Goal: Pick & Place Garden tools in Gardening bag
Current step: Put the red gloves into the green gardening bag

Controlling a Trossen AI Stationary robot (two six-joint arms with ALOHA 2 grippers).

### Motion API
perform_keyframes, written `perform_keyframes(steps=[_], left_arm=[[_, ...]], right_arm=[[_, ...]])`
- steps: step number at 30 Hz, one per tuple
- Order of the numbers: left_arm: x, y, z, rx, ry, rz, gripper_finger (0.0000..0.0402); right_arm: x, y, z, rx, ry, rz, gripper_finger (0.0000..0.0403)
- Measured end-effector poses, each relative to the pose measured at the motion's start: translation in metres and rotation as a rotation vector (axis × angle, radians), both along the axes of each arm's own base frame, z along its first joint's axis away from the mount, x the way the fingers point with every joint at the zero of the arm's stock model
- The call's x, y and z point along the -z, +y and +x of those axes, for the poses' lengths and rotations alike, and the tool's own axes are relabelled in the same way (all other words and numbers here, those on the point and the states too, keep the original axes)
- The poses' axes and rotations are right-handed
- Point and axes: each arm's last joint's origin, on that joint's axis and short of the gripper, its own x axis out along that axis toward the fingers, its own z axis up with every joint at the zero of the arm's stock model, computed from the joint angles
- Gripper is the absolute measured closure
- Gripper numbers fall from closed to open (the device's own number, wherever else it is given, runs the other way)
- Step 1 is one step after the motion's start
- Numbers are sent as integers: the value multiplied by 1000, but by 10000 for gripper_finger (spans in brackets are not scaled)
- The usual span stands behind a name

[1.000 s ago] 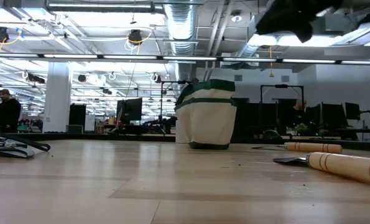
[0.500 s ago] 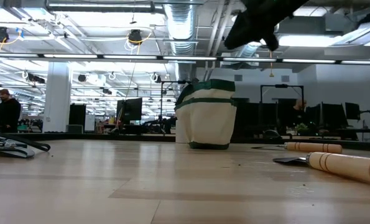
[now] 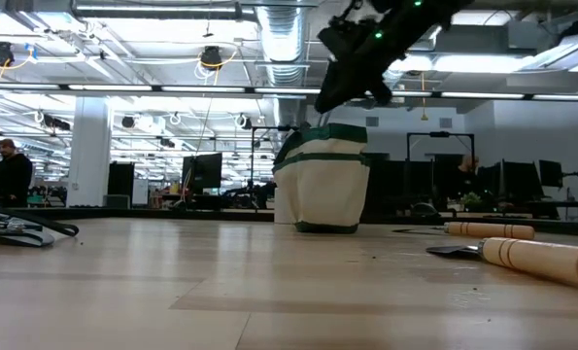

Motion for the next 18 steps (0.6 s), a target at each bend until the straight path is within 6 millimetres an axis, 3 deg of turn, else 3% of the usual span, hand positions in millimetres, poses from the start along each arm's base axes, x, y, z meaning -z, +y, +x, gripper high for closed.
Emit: perform_keyframes(steps=[8,15,18], left_arm=[[0,0,0,0,1,0,105],[0,0,0,1,3,1,105],[0,0,0,0,4,1,105]], right_arm=[[14,-17,28,-8,196,-21,400],[33,-25,35,6,368,12,399],[28,-23,36,-4,381,15,399]])
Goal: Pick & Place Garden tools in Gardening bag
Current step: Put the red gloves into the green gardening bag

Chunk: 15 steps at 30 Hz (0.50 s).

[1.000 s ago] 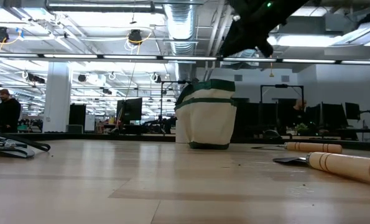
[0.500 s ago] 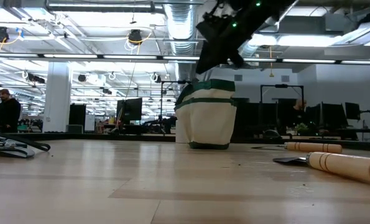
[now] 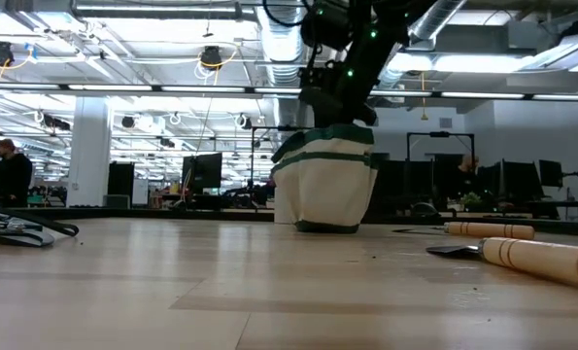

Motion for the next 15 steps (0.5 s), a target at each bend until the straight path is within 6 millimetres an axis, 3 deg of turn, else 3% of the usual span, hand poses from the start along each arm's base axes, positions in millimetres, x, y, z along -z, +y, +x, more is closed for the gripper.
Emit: perform_keyframes(steps=[3,6,15], left_arm=[[0,0,0,0,3,0,105],[1,0,0,0,8,2,105],[1,0,-1,0,14,5,105]], right_arm=[[-18,5,-1,-34,-16,-14,401],[-51,11,-8,-46,-83,-28,401],[-133,33,-66,-16,-275,-8,401]])
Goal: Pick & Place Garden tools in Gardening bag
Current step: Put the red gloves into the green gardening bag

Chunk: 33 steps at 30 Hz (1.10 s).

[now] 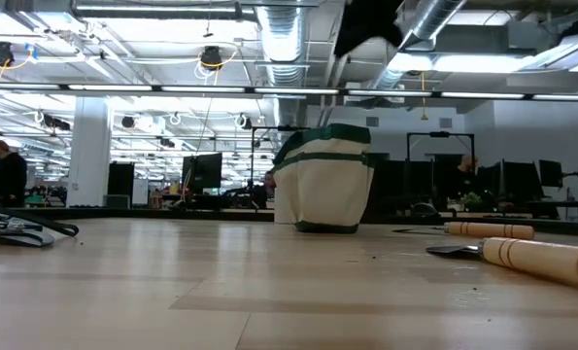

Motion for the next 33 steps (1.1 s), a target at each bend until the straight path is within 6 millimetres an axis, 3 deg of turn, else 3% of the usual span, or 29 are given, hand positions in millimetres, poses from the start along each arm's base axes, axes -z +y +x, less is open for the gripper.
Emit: perform_keyframes(steps=[6,18,24,29,33], left_arm=[[0,0,0,0,0,1,105],[0,7,3,30,14,-42,105],[0,15,4,99,31,-111,105],[-3,17,1,118,21,-131,105],[-6,19,-5,121,3,-135,105]], right_arm=[[-30,16,-35,5,-112,44,401],[-72,59,-76,-152,-370,72,402],[-87,71,-101,-147,-458,36,403],[-82,71,-103,-11,-415,-48,397],[-67,60,-84,89,-306,-122,379]])
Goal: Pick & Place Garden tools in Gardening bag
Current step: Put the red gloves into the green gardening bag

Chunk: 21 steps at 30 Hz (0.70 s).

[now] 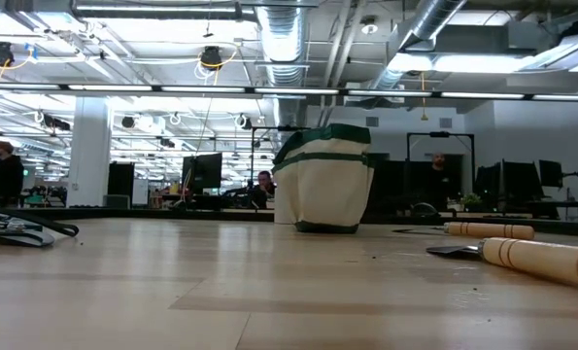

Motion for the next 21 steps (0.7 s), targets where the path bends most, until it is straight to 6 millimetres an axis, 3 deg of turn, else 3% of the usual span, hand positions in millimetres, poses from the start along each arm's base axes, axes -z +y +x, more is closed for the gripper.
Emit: perform_keyframes(steps=[6,14,21], left_arm=[[-6,3,-10,2,-33,-6,105],[-12,6,-21,6,-66,-8,105],[-12,6,-22,11,-69,1,105]], right_arm=[[38,-31,51,53,204,-3,353],[109,-85,117,-50,449,105,348],[172,-122,150,-105,582,209,348]])
